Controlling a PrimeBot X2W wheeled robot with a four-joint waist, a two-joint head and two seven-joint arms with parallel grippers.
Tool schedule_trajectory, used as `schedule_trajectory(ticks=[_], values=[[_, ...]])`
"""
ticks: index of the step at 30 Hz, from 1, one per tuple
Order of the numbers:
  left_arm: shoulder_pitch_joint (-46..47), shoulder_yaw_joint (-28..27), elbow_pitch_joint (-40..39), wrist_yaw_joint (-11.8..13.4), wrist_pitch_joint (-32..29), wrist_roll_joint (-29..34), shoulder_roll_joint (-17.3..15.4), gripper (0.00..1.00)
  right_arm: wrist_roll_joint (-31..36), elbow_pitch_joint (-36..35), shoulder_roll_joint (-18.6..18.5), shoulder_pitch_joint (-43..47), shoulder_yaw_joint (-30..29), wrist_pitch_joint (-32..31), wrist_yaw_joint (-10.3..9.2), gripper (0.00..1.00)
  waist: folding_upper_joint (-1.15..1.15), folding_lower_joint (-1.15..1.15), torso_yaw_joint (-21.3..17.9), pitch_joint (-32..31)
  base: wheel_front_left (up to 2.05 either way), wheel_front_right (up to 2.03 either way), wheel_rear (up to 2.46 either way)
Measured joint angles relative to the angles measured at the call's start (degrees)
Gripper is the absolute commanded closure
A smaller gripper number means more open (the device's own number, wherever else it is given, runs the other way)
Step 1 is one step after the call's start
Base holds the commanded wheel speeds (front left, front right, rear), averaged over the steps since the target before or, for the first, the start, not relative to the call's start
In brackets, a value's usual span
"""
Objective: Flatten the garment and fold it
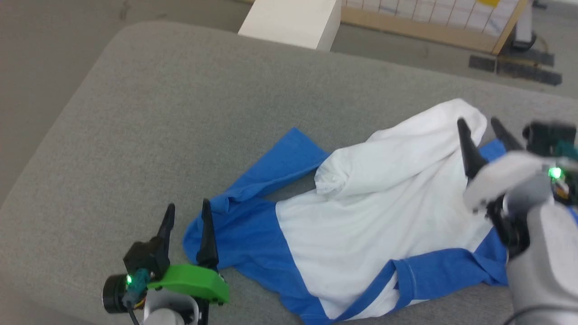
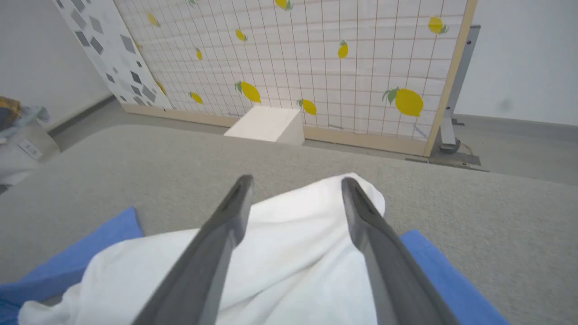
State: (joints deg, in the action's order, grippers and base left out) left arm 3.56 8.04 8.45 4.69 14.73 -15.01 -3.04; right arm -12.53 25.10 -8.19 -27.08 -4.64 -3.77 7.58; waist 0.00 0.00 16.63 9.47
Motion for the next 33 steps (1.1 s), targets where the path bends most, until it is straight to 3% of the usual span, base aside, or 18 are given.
schedule_trajectory(ticks=[9, 15, 18, 23, 27, 28, 29, 33], values=[[-3.8, -0.1, 5.9, -1.0, -1.8, 1.8, -1.1, 0.0, -1.7, -17.1, 4.2, 22.4, -2.0, 4.3, -0.01, 0.0, 0.0, 0.0, -2.4, -5.9, 0.0, 0.0, 0.0], [-3.0, -2.3, 8.2, 3.1, -9.4, 1.6, -1.6, 0.0, -3.1, -23.7, 5.1, 31.0, -2.6, 3.7, -0.01, 0.0, 0.0, 0.0, -4.7, -6.6, 0.0, 0.0, 0.0], [-1.2, -2.9, 9.8, 3.4, -12.7, 1.5, -3.0, 0.0, -3.8, -24.7, 5.2, 32.1, -1.5, 3.3, -0.01, 0.0, 0.0, 0.0, -5.8, -6.2, 0.0, 0.0, 0.0], [3.4, -1.6, 13.9, 0.0, -20.0, 1.5, -7.5, 0.0, -4.3, -26.8, 5.3, 32.1, -0.2, 2.5, -0.01, 0.0, 0.0, 0.0, -7.9, -5.0, 0.0, 0.0, 0.0], [6.9, 0.7, 16.8, -6.3, -27.2, 1.2, -11.4, 0.01, -4.5, -27.3, 5.3, 31.7, 0.9, 2.5, 0.0, 0.0, 0.0, 0.0, -9.8, -3.7, 0.0, 0.0, 0.0], [7.6, 1.1, 17.1, -7.5, -28.9, 1.1, -12.4, 0.57, -4.8, -27.4, 5.3, 31.5, 1.1, 2.5, -0.01, 0.0, 0.0, 0.0, -10.3, -3.4, 0.0, 0.0, 0.0], [8.4, 1.5, 17.2, -8.4, -29.9, 1.1, -13.6, 1.0, -4.9, -27.6, 5.3, 31.3, 1.3, 2.5, -0.01, 0.0, 0.0, 0.0, -10.8, -3.0, 0.0, 0.0, 0.0], [11.9, 1.7, 17.2, -10.2, -31.8, 0.7, -17.7, 1.0, -5.4, -27.8, 5.3, 30.7, 1.6, 2.5, -0.01, 0.0, 0.0, 0.0, -12.6, -1.6, 0.0, 0.0, 0.0]])
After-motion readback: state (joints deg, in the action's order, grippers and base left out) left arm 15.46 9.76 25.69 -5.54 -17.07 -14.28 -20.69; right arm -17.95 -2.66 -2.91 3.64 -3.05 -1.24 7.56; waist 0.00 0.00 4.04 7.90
